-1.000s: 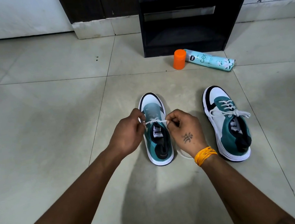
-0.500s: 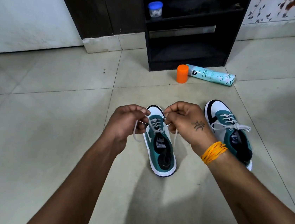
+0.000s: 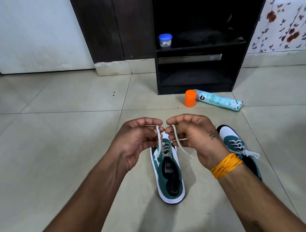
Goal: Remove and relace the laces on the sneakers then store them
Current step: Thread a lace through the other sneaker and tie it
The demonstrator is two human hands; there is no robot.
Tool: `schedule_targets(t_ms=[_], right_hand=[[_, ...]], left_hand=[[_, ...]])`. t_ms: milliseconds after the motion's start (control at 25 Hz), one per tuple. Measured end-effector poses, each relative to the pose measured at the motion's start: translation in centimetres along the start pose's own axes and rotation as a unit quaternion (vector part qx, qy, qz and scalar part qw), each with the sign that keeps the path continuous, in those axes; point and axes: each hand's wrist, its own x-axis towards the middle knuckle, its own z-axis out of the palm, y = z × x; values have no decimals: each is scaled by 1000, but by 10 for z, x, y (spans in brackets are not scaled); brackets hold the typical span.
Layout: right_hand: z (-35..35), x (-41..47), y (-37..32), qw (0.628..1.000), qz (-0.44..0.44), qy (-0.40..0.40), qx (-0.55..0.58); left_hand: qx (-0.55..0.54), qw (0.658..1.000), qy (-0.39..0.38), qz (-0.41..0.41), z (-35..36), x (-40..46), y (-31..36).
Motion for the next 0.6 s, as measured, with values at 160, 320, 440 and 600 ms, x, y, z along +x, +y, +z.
schedule_targets(t_ms=[160, 320, 440, 600], right_hand=[[0, -3, 1, 999, -42, -12, -26], [1, -1, 3, 992, -100, 20, -73], [-2, 5, 5, 965, -171, 74, -186], [3, 8, -4, 968, -180, 74, -156]], left_hand=[[59, 994, 59, 72, 2, -1, -4], [113, 978, 102, 141, 8, -2, -4], [124, 972, 116, 161, 11, -2, 1], [112, 973, 118, 163, 17, -2, 8]])
